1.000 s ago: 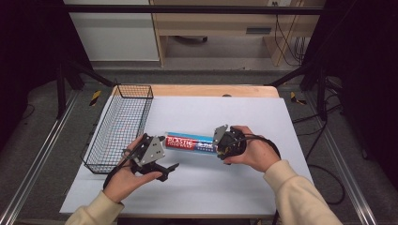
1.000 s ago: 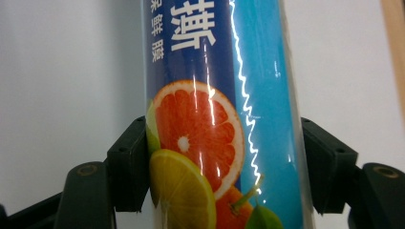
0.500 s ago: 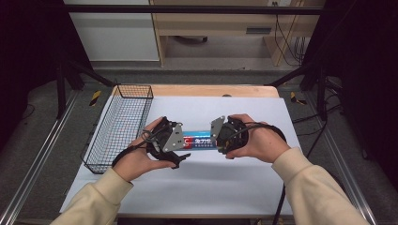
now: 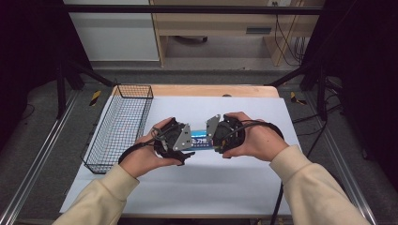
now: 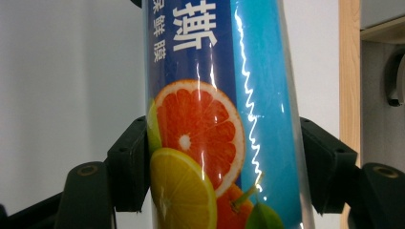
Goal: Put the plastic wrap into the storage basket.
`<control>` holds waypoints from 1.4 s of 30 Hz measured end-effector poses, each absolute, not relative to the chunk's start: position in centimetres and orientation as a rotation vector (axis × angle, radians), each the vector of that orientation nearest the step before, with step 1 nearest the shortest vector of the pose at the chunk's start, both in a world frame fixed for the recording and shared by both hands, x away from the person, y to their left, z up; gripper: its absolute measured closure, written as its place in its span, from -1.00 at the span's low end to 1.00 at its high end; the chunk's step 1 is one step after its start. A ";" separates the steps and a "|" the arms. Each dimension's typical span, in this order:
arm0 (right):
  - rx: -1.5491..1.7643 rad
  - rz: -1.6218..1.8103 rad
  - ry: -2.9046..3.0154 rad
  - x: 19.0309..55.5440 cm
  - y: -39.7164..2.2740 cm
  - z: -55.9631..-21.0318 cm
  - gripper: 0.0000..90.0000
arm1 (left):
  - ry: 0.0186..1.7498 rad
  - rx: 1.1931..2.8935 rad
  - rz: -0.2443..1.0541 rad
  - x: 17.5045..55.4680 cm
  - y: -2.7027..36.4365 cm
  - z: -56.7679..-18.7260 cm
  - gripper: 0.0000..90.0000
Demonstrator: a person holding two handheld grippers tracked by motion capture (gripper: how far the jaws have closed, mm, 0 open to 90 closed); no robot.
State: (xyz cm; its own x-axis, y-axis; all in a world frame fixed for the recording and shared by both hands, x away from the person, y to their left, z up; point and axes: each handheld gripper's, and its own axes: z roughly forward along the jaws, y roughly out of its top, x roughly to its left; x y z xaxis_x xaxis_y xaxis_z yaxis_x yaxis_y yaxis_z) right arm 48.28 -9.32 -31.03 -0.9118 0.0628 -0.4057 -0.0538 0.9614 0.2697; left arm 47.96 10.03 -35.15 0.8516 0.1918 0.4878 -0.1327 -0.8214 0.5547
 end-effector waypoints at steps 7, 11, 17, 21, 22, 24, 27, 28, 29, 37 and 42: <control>-0.003 0.381 2.679 48.2 -9.1 -30.8 -0.32 | 0.045 2.466 0.704 48.2 10.1 -35.0 -0.46; -0.002 0.382 2.682 48.3 -9.0 -30.9 -0.32 | 0.040 2.470 0.699 48.1 10.1 -35.0 -0.38; -0.001 0.404 2.700 48.4 -9.1 -31.3 -0.32 | 0.050 2.472 0.695 47.9 10.2 -35.2 -0.38; -0.014 0.398 2.682 48.6 -9.1 -31.6 -0.33 | 0.049 2.468 0.719 48.0 10.2 -35.3 -0.38; -0.017 0.398 2.679 48.7 -9.1 -31.7 -0.33 | 0.046 2.467 0.725 48.1 10.2 -35.4 -0.38; -0.014 0.398 2.678 48.8 -9.1 -31.7 -0.33 | 0.048 2.463 0.729 48.2 10.2 -35.4 -0.38; -0.025 0.367 2.644 49.0 -9.2 -32.0 -0.66 | 0.059 2.472 0.727 48.3 10.1 -35.5 -0.37; -0.024 0.362 2.633 49.0 -9.3 -32.0 -0.69 | 0.063 2.484 0.738 48.5 10.2 -35.6 -0.37; -0.026 0.367 2.619 48.9 -9.5 -31.9 -0.70 | 0.062 2.496 0.743 48.6 10.4 -35.7 -0.37; 0.062 0.331 2.570 48.8 -13.6 -32.0 -0.85 | 0.112 2.498 0.745 49.0 11.4 -36.3 -0.37; 0.168 0.320 2.551 49.1 -16.6 -32.5 -0.86 | 0.122 2.514 0.758 49.2 11.9 -36.3 -0.36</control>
